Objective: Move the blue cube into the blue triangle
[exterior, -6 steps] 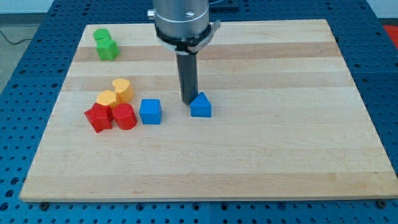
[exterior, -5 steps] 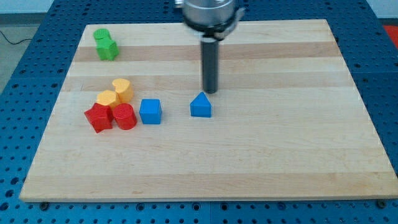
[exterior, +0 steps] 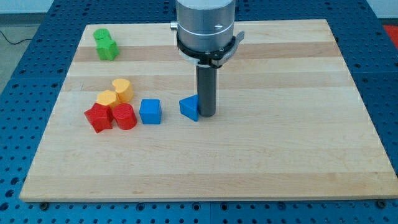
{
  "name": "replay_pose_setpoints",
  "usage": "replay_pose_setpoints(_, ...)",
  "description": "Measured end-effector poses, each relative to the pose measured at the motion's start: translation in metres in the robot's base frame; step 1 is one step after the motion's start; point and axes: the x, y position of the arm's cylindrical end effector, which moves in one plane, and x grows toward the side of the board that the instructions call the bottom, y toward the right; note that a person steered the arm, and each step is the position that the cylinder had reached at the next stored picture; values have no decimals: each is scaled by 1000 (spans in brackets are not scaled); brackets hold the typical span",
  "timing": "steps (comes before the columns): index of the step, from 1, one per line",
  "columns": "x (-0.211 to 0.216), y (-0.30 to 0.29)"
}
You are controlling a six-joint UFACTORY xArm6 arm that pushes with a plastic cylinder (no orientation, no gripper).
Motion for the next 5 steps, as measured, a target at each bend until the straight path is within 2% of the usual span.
replay_pose_setpoints(1,-9,29)
replay_pose_setpoints(2,-15,22)
replay_pose_setpoints(4,-8,-34)
replay_pose_setpoints(5,-4,-43)
